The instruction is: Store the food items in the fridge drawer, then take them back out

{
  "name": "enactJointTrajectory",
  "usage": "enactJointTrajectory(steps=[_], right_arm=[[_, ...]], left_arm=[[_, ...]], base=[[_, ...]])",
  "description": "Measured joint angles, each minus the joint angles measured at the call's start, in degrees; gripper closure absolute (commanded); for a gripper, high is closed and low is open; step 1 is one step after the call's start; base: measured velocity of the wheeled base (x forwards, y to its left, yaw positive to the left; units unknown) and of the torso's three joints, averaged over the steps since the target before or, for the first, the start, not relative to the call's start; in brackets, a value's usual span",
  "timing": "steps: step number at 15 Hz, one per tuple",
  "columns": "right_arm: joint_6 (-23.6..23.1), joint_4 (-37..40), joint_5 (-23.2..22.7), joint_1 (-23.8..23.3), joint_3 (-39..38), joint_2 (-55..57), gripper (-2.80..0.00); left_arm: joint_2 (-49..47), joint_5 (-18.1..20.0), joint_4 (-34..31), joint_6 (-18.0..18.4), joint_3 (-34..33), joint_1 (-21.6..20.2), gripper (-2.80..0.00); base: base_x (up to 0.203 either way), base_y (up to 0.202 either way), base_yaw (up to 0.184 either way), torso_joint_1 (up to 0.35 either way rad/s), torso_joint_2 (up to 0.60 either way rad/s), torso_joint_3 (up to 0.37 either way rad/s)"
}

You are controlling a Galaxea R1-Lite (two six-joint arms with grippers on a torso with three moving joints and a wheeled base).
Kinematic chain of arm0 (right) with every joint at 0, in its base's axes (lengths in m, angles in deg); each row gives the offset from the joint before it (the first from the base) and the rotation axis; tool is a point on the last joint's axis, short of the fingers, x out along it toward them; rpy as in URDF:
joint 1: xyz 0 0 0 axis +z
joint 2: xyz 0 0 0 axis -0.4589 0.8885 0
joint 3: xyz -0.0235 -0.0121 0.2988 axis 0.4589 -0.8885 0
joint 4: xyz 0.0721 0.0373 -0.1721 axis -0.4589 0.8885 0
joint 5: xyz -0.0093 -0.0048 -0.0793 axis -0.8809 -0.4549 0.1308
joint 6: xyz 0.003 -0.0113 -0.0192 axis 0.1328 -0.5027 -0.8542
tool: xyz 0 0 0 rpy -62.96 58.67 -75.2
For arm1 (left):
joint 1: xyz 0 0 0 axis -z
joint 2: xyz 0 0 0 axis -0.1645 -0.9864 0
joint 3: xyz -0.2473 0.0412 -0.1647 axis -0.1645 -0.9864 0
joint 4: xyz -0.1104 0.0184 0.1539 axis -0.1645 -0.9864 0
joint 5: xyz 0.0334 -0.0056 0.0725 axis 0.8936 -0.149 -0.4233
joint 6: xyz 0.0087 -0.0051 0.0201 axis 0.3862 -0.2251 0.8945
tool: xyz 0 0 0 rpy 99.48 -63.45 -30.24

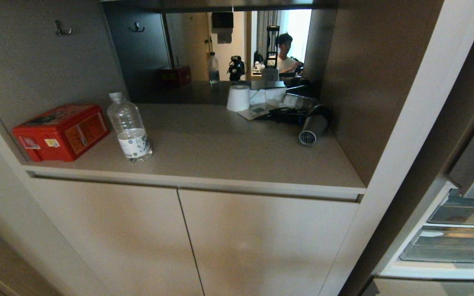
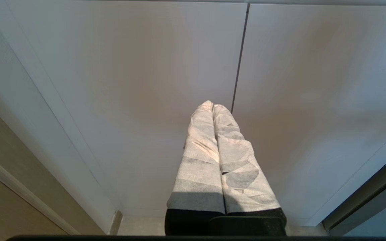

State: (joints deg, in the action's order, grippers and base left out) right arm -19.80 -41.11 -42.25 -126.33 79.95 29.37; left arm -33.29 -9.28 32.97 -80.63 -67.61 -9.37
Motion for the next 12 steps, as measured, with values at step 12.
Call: enactJointTrajectory(steps=[12], right_arm=[[-1.2, 16.7, -0.2, -4.0, 9.8, 6.8, 0.0]], left_arm=[[0.0, 0.0, 0.0, 0.0, 0.0, 0.0, 0.0]], base=[[0.0, 0.0, 0.0, 0.0, 0.0, 0.0]])
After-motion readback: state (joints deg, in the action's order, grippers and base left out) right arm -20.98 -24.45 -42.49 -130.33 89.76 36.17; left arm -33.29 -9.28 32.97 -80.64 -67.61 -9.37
